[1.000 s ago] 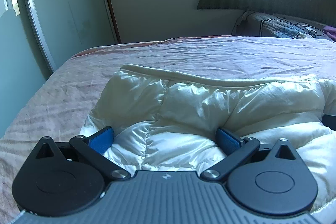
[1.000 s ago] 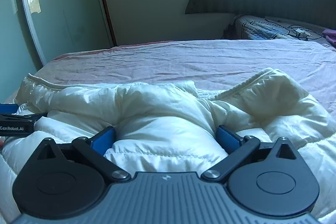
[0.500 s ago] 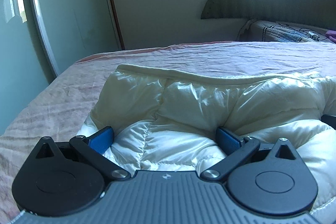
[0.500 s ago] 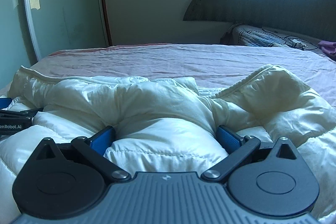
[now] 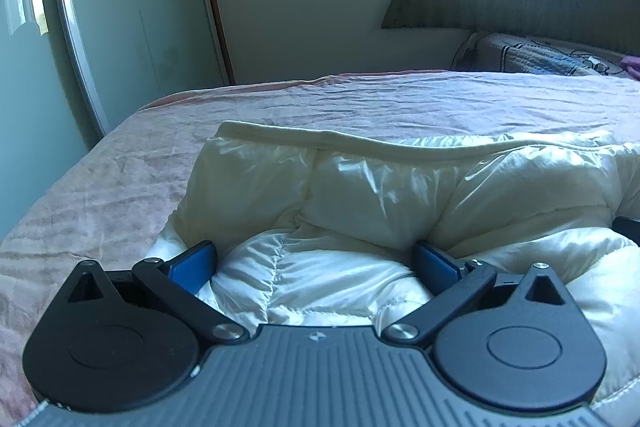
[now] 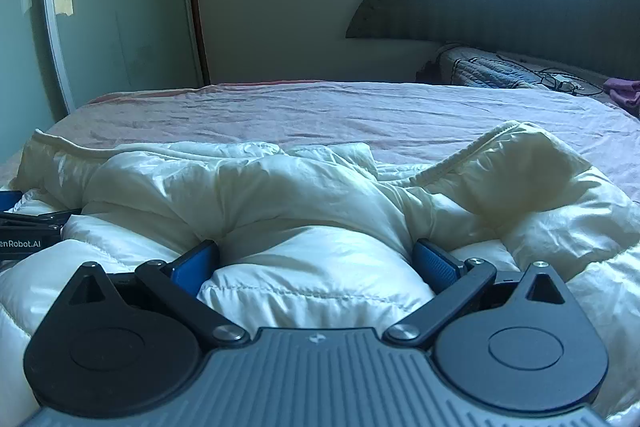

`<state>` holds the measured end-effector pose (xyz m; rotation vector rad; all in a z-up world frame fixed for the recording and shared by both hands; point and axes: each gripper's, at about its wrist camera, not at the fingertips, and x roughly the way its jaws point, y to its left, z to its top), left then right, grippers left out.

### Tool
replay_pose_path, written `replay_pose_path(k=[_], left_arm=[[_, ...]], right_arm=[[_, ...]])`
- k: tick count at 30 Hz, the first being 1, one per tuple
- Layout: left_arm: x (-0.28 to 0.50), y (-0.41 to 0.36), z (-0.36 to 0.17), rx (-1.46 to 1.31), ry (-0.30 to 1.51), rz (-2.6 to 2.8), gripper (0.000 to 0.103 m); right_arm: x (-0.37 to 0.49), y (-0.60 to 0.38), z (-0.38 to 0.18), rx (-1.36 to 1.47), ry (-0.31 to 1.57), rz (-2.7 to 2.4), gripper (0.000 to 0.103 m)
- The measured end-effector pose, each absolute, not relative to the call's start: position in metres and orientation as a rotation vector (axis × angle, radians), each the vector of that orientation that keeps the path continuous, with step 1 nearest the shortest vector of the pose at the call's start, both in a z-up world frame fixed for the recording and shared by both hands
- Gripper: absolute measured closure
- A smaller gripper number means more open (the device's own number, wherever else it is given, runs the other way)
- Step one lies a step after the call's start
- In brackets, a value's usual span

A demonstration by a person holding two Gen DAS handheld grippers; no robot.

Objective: Fold small clothes

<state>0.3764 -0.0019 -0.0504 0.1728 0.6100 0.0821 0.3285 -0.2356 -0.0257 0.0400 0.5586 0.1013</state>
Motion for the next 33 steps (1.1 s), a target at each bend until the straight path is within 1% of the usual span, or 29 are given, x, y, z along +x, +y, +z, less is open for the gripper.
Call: replay_pose_path(k=[22,27,29,30,33], left_arm=[[0.374,-0.010,-0.053,0.218,0.588,0.115,0.001],[0.368,-0.011,-0.048,0.241,0.565,0.119,0.000],[0.363,-0.012,-0.041,0.261,0.555,0.137,0.000],[0.358,-0.012,-0.037,0.265,0.537,0.132,0.001],[0.340,-0.019,-0.022,0.264,0.474,0.063,0.000]], right_arm=[[0.333,-0.223,-0.027,-0.031,0.586,0.070,0.000],[0.324,-0.222,-0.025,-0.030,0.542,0.058,0.000],[0.314,-0.227,-0.020,-0.008,0.493,0.057,0.000],[0.307,-0.230,-0.016,0.008,0.462,0.054,0.000],[0.281,-0.248,0.002,0.095,0.400,0.069,0.000]])
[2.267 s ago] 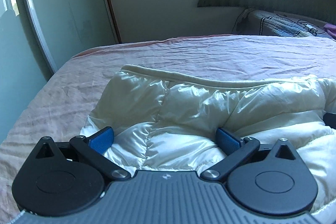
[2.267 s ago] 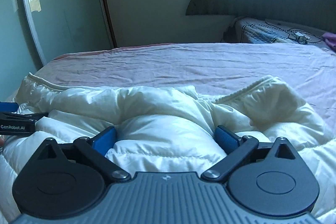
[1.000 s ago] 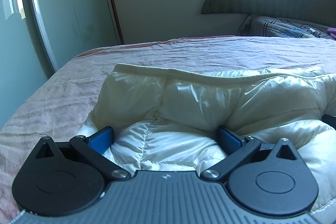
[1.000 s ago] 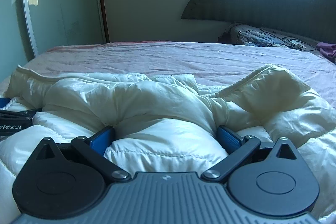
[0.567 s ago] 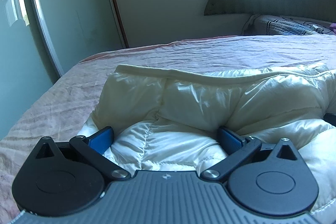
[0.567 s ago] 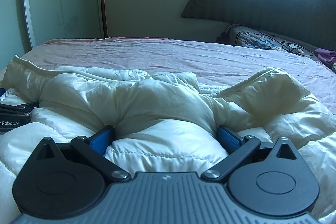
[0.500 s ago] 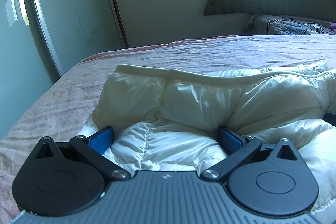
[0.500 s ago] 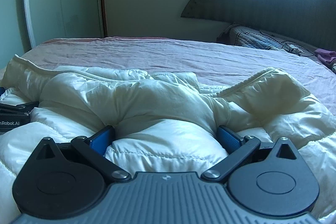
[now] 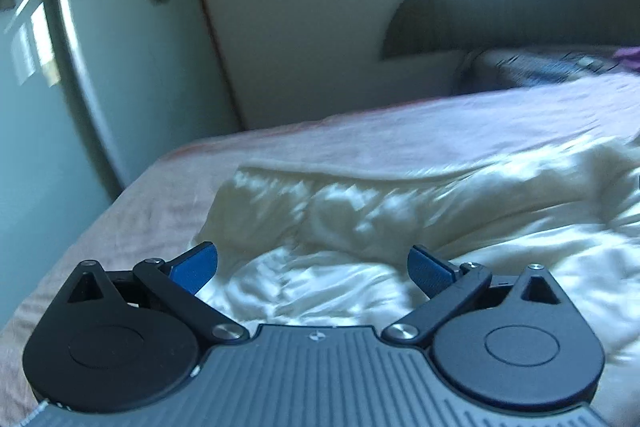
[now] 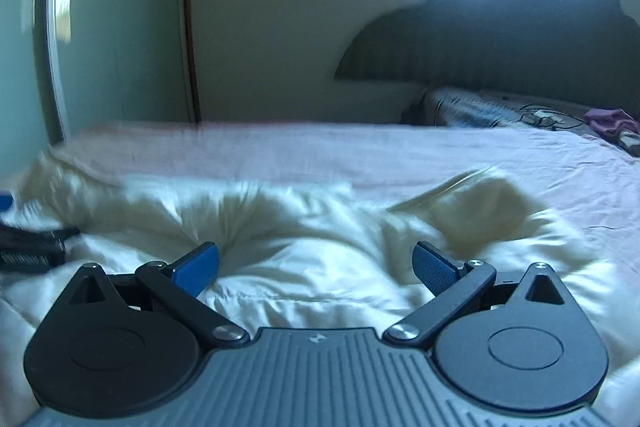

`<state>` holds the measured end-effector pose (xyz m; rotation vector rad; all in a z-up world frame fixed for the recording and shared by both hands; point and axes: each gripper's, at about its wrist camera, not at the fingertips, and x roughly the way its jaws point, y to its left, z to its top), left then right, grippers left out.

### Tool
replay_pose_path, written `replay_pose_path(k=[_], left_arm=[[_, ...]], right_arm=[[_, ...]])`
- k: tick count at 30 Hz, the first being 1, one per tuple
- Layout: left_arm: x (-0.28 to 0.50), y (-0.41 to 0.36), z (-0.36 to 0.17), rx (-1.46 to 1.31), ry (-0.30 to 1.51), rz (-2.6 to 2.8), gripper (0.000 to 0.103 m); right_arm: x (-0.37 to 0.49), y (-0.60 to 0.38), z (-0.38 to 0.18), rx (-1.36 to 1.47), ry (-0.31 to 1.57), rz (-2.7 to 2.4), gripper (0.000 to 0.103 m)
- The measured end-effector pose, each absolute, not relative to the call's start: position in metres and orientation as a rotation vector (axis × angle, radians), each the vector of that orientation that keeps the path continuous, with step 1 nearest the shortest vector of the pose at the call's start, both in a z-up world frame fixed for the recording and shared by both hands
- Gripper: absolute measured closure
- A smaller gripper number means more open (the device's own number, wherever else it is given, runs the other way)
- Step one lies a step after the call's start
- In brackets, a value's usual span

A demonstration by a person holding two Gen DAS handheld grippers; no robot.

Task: Fold small clothes
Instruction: 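Grasp the end of the folded jacket with the right gripper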

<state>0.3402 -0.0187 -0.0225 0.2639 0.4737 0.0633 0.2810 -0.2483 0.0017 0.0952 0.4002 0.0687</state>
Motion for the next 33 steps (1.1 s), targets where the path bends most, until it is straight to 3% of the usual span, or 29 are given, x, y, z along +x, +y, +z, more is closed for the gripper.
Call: replay_pose_path(k=[4,9,18,21,33], left_arm=[[0.324,-0.033,-0.001,0.239,0.409,0.001,0.000],[0.334,-0.056,0.007,0.236,0.460,-0.070,0.000],[0.360,-0.074,-0.013,0.200,0.606,-0.119,0.000],[0.367,-0.080,-0.028,0.219,0.646,-0.115,0.000],[0.367,-0.084,-0.048,0.266,0.641,-0.109,0.001]], right_arm=[[0.243,-0.282,0.022,0.192,0.334,0.045,0.000],[0.196,-0.345,0.033,0.368,0.303,-0.055,0.000],[0.152,-0.437,-0.023,0.810,0.474,-0.089,0.000],[0.140,-0.443,-0.037,0.907,0.447,-0.044,0.000],[0.198,-0.425,-0.036,1.021,0.450,0.064,0.000]])
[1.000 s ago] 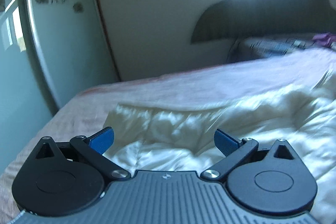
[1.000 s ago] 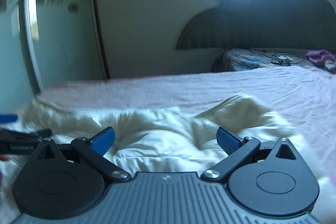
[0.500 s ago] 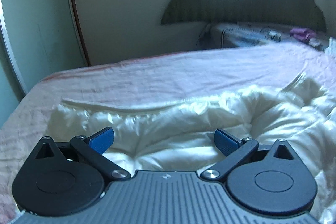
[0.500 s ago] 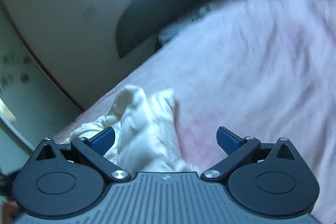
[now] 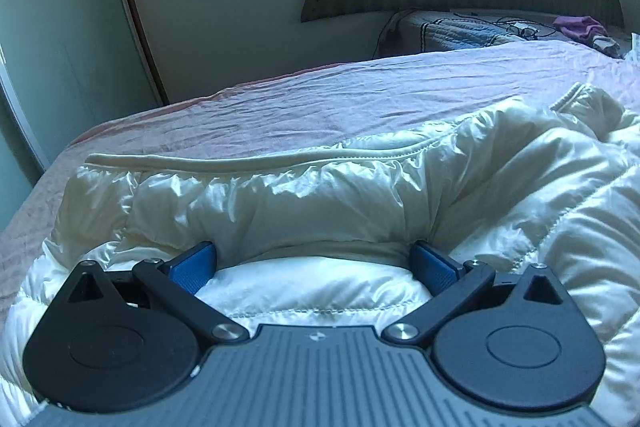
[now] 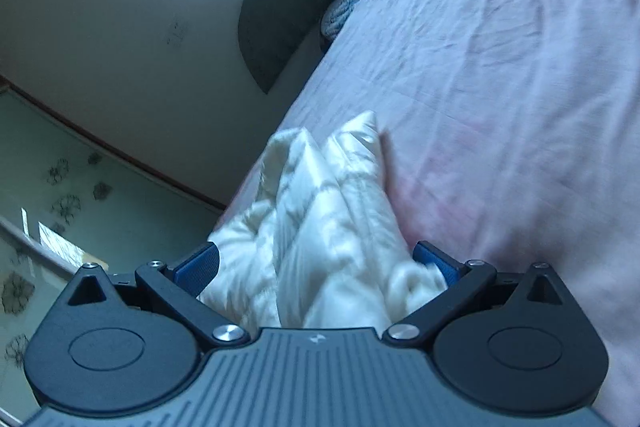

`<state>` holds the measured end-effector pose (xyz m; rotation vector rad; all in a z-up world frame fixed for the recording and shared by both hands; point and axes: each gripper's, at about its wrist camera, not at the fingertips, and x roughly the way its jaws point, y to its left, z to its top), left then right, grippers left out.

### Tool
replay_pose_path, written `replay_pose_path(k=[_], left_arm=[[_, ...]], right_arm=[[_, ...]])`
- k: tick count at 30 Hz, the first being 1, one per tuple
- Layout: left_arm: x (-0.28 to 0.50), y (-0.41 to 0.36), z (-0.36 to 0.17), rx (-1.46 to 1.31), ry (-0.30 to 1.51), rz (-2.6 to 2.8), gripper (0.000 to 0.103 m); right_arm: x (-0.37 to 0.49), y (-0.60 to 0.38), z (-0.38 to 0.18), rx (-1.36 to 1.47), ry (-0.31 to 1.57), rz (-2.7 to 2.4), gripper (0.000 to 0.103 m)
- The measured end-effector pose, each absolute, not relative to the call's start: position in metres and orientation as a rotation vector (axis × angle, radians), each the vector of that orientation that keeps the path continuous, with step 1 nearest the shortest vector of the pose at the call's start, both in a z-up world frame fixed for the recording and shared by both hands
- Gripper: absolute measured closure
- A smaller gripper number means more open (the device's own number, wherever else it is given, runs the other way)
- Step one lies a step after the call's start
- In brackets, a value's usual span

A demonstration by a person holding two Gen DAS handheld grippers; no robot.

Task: Fold small clothes
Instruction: 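Grasp the end of the folded jacket with the right gripper, then lift the jacket end with the right gripper and fold it toward the left gripper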

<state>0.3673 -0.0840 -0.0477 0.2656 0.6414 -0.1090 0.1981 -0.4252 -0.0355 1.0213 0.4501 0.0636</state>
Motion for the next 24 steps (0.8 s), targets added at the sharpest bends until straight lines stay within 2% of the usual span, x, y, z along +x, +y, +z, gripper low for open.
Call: replay_pose_path(k=[2,3,4,5,7,8,13,19,24], left_arm=[[0.365,-0.086,-0.050,0.282,0.627,-0.102,0.001],[0.363,-0.089,-0.051,0.291,0.620,-0.098,0.001],[0.362,-0.091,-0.052,0.301,0.612,-0.093,0.001],[0.361,-0.092,-0.053,0.311,0.603,-0.088,0.001],[0.359,-0.095,-0.054,0.324,0.591,-0.081,0.002],[0.358,-0.096,-0.055,0.329,0.585,-0.078,0.002],[0.358,-0.096,-0.056,0.329,0.584,-0.079,0.002],[0.356,-0.097,-0.057,0.335,0.573,-0.073,0.002],[0.351,-0.099,-0.057,0.340,0.561,-0.067,0.002]], right_arm=[[0.206,-0.425,-0.034,1.007,0.443,0.054,0.000],[0.204,-0.424,-0.032,0.996,0.439,0.053,0.004],[0.205,-0.423,-0.030,0.981,0.441,0.054,0.023],[0.206,-0.421,-0.029,0.962,0.458,0.039,0.050],[0.209,-0.421,-0.027,0.937,0.465,0.010,0.070],[0.207,-0.422,-0.027,0.944,0.458,0.017,0.074],[0.197,-0.413,-0.008,0.911,0.409,0.047,0.083],[0.197,-0.385,0.036,0.864,0.339,0.171,0.085],[0.204,-0.363,0.059,0.951,0.311,0.304,0.085]])
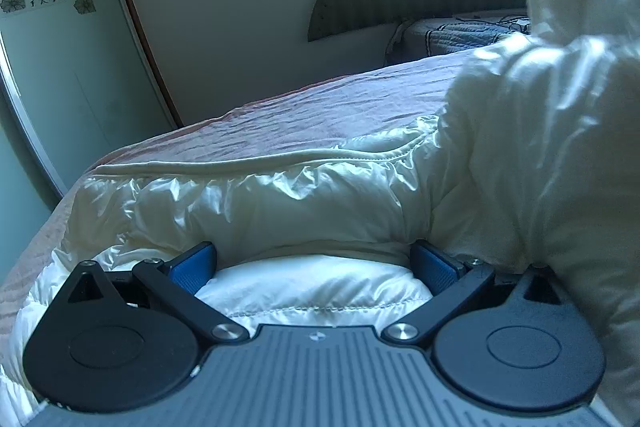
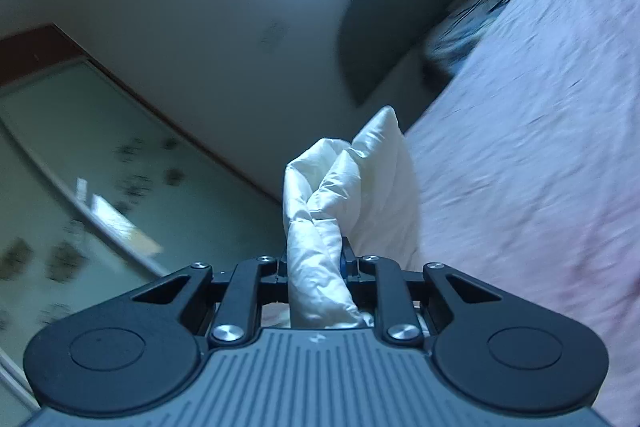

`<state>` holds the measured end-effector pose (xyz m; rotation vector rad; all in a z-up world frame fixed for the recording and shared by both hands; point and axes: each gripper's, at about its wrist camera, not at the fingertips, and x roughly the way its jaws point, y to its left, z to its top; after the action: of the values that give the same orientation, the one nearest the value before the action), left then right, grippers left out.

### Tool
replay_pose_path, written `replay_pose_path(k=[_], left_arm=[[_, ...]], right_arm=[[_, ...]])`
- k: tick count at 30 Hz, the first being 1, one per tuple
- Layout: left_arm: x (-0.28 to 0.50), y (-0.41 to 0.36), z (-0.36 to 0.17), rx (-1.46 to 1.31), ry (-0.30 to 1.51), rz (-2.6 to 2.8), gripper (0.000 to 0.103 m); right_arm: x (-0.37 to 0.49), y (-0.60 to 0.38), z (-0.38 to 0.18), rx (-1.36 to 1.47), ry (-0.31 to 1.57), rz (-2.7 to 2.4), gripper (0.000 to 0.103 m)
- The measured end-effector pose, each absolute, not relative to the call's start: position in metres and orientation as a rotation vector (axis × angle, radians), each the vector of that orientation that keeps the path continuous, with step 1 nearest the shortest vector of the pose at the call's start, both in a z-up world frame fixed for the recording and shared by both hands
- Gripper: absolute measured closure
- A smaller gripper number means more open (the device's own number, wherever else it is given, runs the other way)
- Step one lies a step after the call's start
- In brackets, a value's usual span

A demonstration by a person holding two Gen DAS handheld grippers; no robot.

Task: Fold small clothes
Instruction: 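Lift the jacket end with the right gripper and fold it toward the left gripper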

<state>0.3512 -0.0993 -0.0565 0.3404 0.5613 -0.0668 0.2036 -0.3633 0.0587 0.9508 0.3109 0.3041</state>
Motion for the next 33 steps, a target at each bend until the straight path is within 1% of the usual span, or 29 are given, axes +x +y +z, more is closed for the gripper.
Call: replay_pose_path(k=[6,8,9,11,17,19,21,24,27,33], left_arm=[[0.352,-0.095,-0.052,0.309,0.575,-0.082,0.002],[0.354,-0.088,-0.046,0.277,0.608,-0.088,0.002],[0.354,-0.084,-0.041,0.264,0.618,-0.084,0.000],[0.348,-0.077,-0.031,0.260,0.610,-0.072,0.000],[0.304,-0.065,-0.005,0.402,0.456,-0.070,0.000],[0.291,-0.066,-0.008,0.438,0.457,-0.119,0.000],[0.286,-0.074,-0.019,0.495,0.503,-0.186,0.001],[0.277,-0.083,-0.031,0.584,0.447,-0.178,0.001],[0.274,-0.075,-0.019,0.544,0.447,-0.168,0.001],[0.270,-0.023,0.007,0.423,0.400,-0.062,0.000]], right_arm=[[0.218,-0.329,0.075,1.016,0.320,0.433,0.085],[0.224,-0.320,0.077,1.031,0.329,0.451,0.085],[0.224,-0.317,0.079,1.037,0.331,0.456,0.085],[0.223,-0.312,0.085,1.036,0.328,0.464,0.085],[0.213,-0.312,0.090,1.016,0.336,0.449,0.085],[0.215,-0.307,0.091,1.013,0.340,0.447,0.085],[0.218,-0.303,0.094,1.007,0.343,0.442,0.085],[0.222,-0.298,0.095,1.006,0.347,0.439,0.085],[0.221,-0.290,0.099,0.982,0.350,0.438,0.085],[0.220,-0.273,0.108,0.914,0.368,0.439,0.085]])
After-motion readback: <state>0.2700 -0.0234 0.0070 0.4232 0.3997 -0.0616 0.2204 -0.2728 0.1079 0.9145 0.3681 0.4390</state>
